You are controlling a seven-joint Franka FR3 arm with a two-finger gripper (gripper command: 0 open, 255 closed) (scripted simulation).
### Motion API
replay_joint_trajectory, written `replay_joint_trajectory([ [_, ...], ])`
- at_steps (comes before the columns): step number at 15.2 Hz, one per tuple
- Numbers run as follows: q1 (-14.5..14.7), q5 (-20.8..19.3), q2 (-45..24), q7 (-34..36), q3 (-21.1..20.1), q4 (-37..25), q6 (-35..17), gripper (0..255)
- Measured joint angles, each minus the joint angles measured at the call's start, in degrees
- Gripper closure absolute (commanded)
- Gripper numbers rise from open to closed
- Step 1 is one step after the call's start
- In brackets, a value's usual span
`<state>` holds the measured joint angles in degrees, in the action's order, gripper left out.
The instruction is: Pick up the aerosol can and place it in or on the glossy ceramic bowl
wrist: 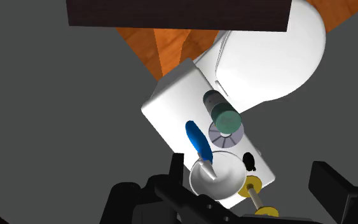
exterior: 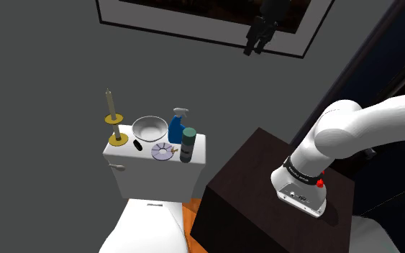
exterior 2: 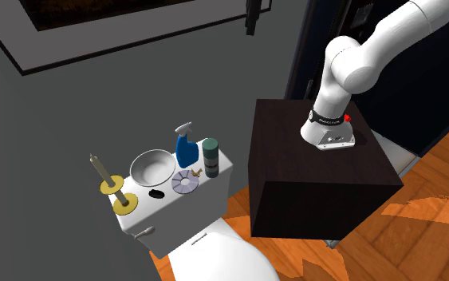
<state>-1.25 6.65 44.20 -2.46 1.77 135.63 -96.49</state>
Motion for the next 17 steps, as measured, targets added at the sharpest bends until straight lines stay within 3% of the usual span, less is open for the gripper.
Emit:
replay_joint_trajectory([
  [5,0.33,0.60,-2.31,1.66,-2.00,3.52,-5.41,0],
  [17,1.38,1.73,-19.04,8.34,-9.31,11.25,-28.27,0],
])
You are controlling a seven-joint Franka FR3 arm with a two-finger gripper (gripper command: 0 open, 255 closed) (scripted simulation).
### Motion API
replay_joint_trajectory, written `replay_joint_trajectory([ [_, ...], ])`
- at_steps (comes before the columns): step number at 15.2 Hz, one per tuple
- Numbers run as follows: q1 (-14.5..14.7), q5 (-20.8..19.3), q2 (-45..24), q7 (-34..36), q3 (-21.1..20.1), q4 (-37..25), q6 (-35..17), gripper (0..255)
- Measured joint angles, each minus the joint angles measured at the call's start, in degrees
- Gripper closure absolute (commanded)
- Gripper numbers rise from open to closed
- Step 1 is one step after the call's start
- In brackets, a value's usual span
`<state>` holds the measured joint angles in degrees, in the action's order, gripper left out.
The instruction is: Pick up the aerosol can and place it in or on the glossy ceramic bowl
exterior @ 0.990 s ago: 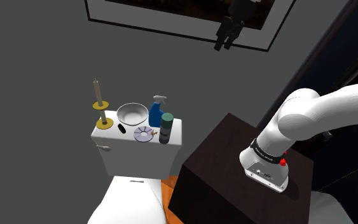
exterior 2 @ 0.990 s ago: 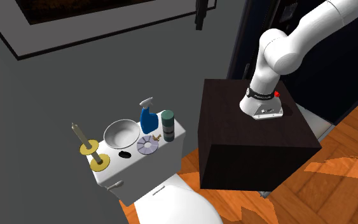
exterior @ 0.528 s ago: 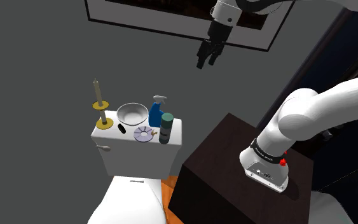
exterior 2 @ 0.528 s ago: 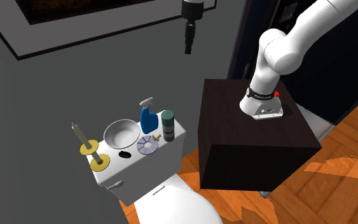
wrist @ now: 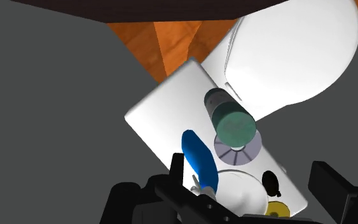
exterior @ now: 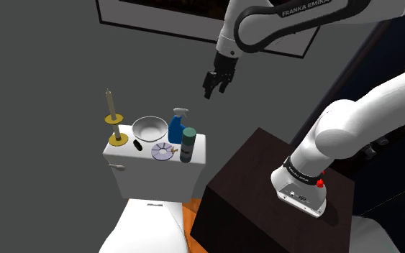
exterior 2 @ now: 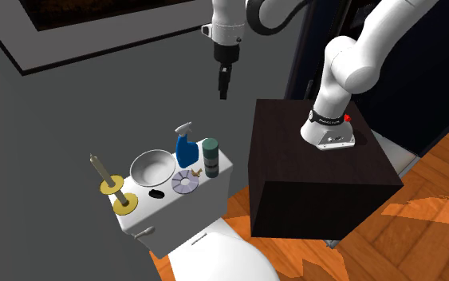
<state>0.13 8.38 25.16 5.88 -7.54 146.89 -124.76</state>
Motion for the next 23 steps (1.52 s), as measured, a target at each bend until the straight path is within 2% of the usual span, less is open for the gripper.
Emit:
replay_joint_trajectory([
  [7,-0.31,-2.43,-15.27,5.47,-3.70,-0.97,-13.02,0],
  [15,0.59,-10.70,-33.89,15.47,-4.97,-6.85,-23.80,0],
  [23,1.66,-14.17,-41.24,18.19,-3.46,-7.90,-29.75,0],
])
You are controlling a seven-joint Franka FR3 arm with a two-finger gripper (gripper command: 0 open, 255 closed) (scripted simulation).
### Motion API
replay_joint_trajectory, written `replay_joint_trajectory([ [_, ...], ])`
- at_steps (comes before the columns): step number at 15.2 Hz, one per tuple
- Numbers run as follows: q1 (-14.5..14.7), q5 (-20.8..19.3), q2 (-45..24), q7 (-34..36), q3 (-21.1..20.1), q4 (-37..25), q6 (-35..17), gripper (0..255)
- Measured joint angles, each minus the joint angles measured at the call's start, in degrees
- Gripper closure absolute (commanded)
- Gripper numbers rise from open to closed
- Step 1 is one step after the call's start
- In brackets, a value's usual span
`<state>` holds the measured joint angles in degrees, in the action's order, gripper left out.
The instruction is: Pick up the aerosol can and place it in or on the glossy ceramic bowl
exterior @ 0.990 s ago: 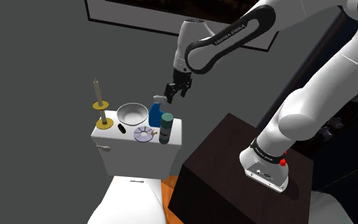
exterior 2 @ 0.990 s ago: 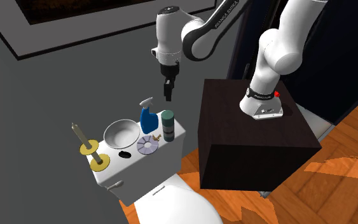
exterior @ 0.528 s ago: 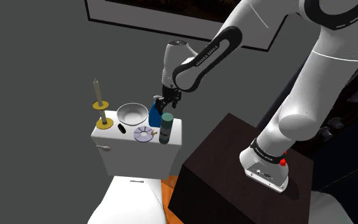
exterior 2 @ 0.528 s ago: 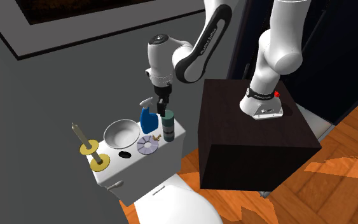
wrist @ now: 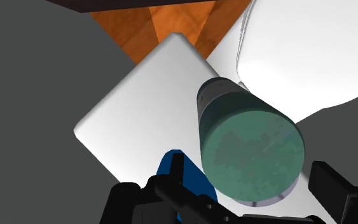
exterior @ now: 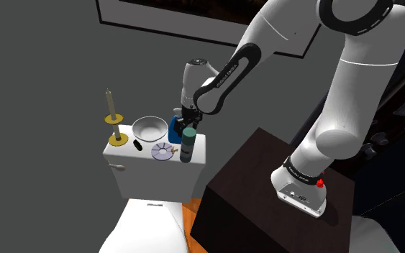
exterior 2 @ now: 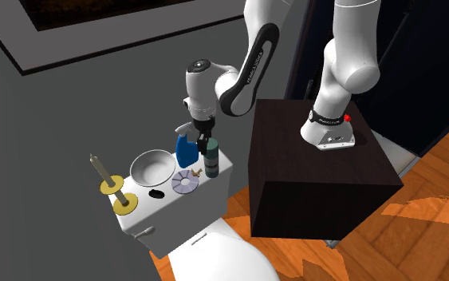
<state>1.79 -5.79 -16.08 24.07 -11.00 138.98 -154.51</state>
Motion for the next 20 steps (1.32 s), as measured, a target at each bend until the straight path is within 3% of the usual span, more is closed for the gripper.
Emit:
replay_joint_trajectory([
  [6,0.13,-0.33,-0.73,0.21,0.21,-0.08,-0.66,0],
  [7,0.13,-0.33,-0.73,0.21,0.21,-0.08,-0.66,255],
  [20,-0.16,0.35,0.82,-0.25,-0.22,0.18,0.64,255],
])
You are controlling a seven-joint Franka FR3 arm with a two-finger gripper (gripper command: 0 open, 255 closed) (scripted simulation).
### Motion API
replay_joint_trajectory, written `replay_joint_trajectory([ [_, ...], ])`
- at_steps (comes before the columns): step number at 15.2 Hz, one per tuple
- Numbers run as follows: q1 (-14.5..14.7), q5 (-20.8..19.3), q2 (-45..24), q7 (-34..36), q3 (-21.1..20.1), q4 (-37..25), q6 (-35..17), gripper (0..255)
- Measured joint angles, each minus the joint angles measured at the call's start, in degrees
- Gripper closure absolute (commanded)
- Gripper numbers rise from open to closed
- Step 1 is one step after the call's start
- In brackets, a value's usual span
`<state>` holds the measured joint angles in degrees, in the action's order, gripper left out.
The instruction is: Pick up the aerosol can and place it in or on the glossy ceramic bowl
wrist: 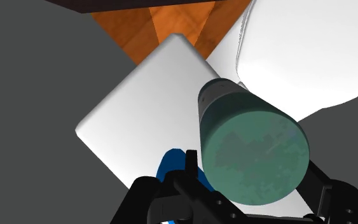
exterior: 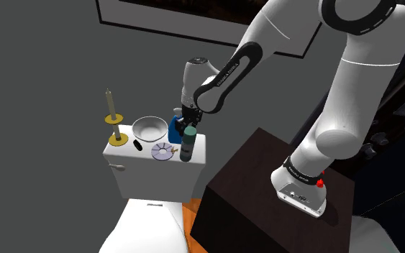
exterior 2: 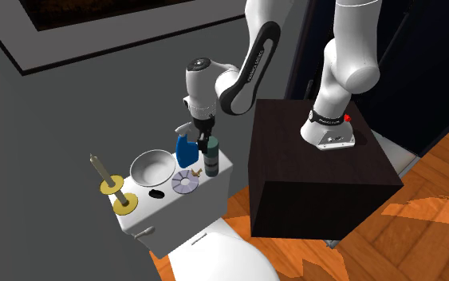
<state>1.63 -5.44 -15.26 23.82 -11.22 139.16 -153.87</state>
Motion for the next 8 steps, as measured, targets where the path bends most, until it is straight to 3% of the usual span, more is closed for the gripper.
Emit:
replay_joint_trajectory([
  [8,-0.79,2.69,6.00,-1.85,-1.26,0.01,5.83,255],
])
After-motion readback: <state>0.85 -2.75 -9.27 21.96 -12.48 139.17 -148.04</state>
